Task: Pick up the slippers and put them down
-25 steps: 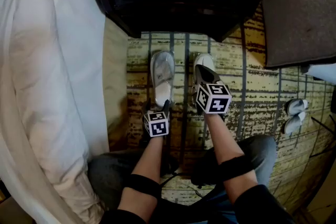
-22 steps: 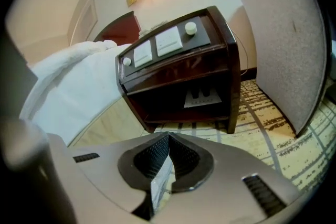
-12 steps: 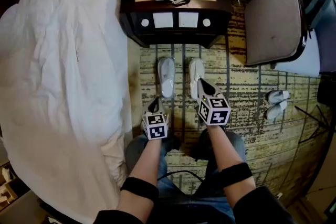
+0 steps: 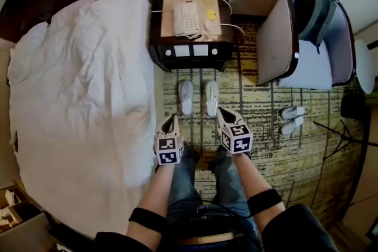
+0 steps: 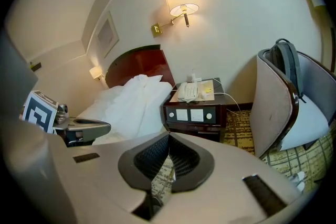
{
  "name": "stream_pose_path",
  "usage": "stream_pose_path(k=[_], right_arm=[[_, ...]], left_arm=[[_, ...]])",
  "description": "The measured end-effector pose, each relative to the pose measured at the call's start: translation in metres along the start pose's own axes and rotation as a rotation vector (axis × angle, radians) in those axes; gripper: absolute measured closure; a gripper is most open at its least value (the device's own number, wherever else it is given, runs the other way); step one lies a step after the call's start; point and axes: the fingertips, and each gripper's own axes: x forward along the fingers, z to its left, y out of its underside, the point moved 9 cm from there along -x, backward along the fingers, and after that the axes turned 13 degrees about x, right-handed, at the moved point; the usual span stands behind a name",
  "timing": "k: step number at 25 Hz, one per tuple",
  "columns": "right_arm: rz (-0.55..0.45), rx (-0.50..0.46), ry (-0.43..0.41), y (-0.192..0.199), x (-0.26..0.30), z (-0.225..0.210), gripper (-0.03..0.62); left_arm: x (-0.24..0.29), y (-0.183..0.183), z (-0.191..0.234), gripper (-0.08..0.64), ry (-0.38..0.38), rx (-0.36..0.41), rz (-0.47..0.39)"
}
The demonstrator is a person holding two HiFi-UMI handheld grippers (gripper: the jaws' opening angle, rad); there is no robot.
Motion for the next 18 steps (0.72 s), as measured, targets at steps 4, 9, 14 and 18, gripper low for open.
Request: stream_pose_path(k=[4,9,14,18], right_arm=[[0.001,-0.012,-0.035,-0.017,-0.054,0.013,0.591],[-0.001,-0.046,-0.047,-0.021,-0.104,0.014,0.591],[0.013,-0.061,-0.023,-0.009,-0.132,0.009,0.591],[0.009,-0.047,-0.004,-0.002,-0.156,0.020,0.591]], left_arm=[[-0.055,-0.030,-0.010,0.555,-0.005,0.043,-0.040],[-0.107,-0.045,-0.012,0.556,-0.058,0.018,-0.079],[-0.138,-0.052,-0.007,0.556,-0.088,0.027,-0.112],[-0.159,-0.052,0.000,0.556,-0.066,0.042,-0.123]])
